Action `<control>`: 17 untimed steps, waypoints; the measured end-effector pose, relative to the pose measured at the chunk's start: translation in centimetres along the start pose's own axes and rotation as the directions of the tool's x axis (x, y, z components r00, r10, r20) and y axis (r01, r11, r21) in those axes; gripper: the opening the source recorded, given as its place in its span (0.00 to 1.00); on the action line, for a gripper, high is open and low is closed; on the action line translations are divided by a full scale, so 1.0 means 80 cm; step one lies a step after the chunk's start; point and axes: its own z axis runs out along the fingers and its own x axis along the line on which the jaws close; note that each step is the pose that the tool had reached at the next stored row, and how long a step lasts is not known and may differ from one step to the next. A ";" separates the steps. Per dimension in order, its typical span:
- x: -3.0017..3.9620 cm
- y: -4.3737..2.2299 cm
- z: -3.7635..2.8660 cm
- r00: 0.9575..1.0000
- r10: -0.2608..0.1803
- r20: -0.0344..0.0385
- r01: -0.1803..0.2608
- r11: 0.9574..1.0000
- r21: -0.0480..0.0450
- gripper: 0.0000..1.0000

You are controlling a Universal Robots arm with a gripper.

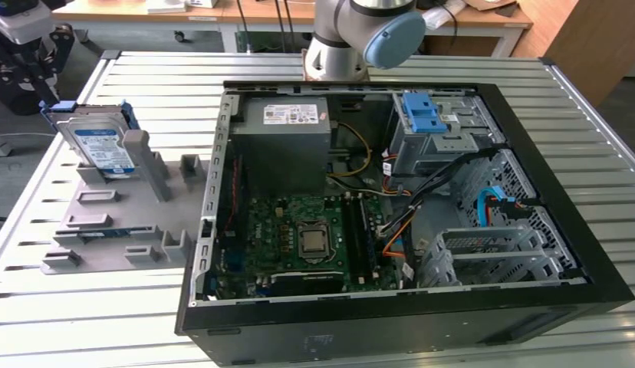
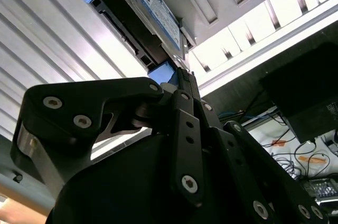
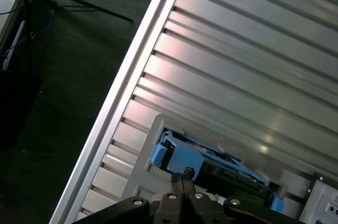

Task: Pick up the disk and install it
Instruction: 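Pick up the disk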

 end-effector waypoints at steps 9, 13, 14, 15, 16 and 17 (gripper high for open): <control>0.0000 0.0000 0.0000 0.999 -0.050 -0.002 0.050 0.999 0.000 0.11; 0.0000 0.0000 0.0000 0.997 -0.071 -0.003 0.071 0.997 0.000 0.11; 0.0000 0.0000 0.0000 0.997 -0.076 -0.003 0.076 0.997 0.000 0.11; 0.0000 0.0000 0.0000 0.997 -0.082 -0.004 0.082 0.997 0.000 0.11; 0.0000 0.0000 0.0000 0.996 -0.088 -0.004 0.088 0.996 0.000 0.11; 0.0000 0.0000 0.0000 0.996 -0.094 -0.004 0.094 0.996 0.000 0.11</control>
